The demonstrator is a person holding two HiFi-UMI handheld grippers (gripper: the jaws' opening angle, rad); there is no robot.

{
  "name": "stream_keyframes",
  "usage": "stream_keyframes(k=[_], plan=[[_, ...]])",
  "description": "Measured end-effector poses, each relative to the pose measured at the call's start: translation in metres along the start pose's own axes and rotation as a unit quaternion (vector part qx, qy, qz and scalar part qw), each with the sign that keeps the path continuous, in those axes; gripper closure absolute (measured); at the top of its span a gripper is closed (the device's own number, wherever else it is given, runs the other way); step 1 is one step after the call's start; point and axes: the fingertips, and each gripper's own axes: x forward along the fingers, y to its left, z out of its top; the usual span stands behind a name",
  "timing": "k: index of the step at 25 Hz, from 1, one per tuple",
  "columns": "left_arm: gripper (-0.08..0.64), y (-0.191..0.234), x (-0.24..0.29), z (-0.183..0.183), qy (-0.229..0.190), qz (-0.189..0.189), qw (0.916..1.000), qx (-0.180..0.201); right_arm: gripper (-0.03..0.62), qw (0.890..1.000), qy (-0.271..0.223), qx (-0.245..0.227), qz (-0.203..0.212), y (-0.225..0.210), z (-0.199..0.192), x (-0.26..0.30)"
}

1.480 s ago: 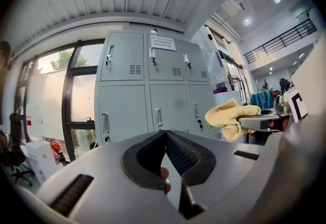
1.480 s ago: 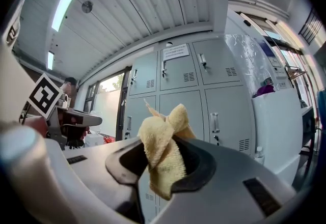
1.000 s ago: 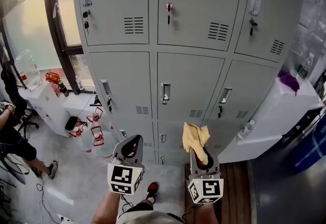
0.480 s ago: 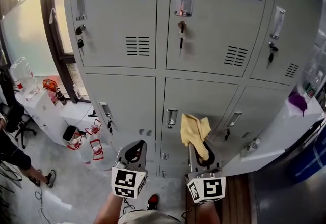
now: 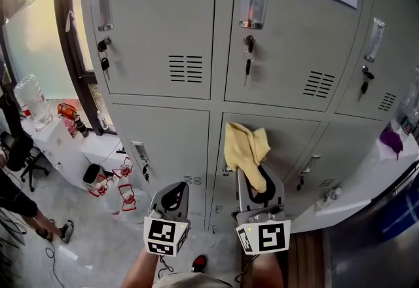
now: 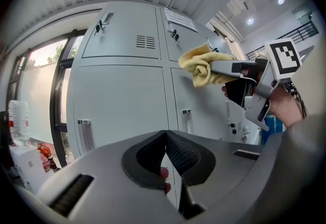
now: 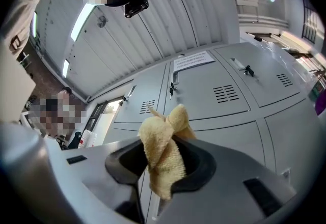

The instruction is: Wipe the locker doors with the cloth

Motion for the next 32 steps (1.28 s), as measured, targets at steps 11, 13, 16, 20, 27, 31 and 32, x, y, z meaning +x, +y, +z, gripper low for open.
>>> stream_keyframes(k=[11,13,16,20,27,31,32], plan=[[0.537,0.020,0.008,-0.005,0.008,0.013,0.9999,-0.004,0.469,0.999,0.049,-0.014,-0.010,-0.003,-0.045,0.049],[0.537,0.022,0.010,-0.007,0.010,0.013,0.9999,-0.004,0.469,0.999,0.049,-0.009,-0.013,-0.006,-0.047,0.054],[0.537,0.024,0.014,-0.008,0.011,0.013,0.9998,-0.004,0.468,0.999,0.050,-0.010,-0.016,-0.008,-0.049,0.059],[0.537,0.025,0.017,-0.005,0.010,0.014,0.9998,-0.005,0.468,0.998,0.056,-0.002,-0.022,-0.013,-0.052,0.063],[0.537,0.021,0.022,-0.006,0.012,0.010,0.9999,-0.005,0.468,0.998,0.059,-0.001,-0.027,-0.020,-0.053,0.064],[0.537,0.016,0.025,-0.007,0.013,0.004,0.9999,-0.007,0.468,0.997,0.062,-0.001,-0.036,-0.027,-0.053,0.061],[0.537,0.015,0.026,-0.007,0.014,0.002,0.9999,-0.007,0.468,0.997,0.063,-0.001,-0.039,-0.029,-0.053,0.060]])
